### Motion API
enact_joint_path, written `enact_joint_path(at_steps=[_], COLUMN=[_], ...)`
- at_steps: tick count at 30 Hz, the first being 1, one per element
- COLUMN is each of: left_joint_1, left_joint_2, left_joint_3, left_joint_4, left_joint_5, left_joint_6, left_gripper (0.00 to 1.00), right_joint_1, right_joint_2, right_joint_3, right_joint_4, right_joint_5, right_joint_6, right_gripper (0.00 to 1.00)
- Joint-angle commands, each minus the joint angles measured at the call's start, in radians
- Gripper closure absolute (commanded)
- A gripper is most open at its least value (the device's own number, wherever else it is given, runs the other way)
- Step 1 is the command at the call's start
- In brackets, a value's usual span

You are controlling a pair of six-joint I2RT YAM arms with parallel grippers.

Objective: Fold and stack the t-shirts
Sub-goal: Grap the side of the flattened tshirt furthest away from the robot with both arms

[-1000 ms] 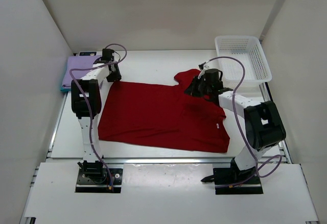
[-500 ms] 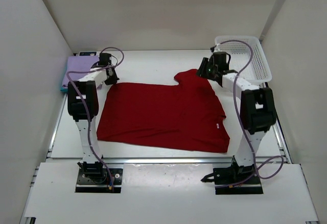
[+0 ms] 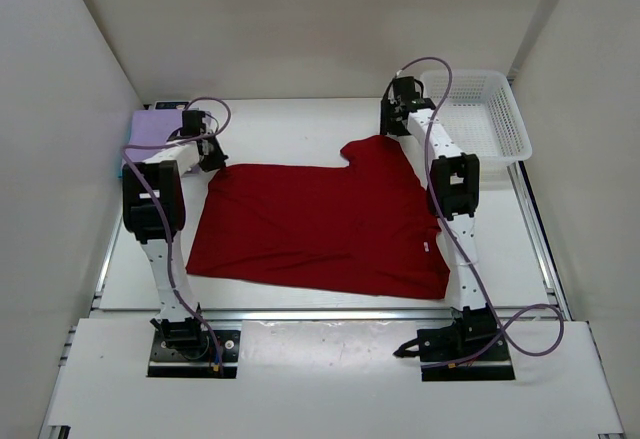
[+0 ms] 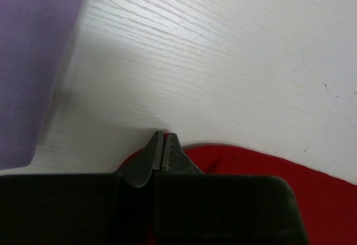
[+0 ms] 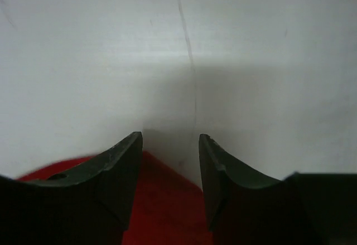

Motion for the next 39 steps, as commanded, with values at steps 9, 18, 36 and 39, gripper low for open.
enact_joint_path(at_steps=[9, 18, 36, 39], left_joint_1=[-0.010, -0.005, 0.021, 0.023], left_joint_2=[-0.092, -0.104, -0.245, -0.281], left_joint_3=[-0.016, -0.024, -0.133, -0.174], left_joint_4=[0.028, 0.033, 0.054, 0.065], left_joint_5=[0.025, 0.041, 0.074, 0.072], left_joint_6=[-0.006, -0.012, -0.050, -0.050], left_gripper=[1.00, 1.00, 1.00, 1.00], right_joint_1=[0.017, 0.007, 0.075, 0.086], right_joint_2=[0.011, -0.042, -0.344, -0.532], right_joint_3=[0.063, 0.120, -0.075, -0.453], right_joint_4=[-0.177, -0.216, -0.394, -0.197], right_joint_5=[-0.069, -0.102, -0.014, -0.003], right_joint_6=[-0.008, 0.042, 0.016, 0.023], right_gripper=[0.64, 1.00, 1.00, 1.00])
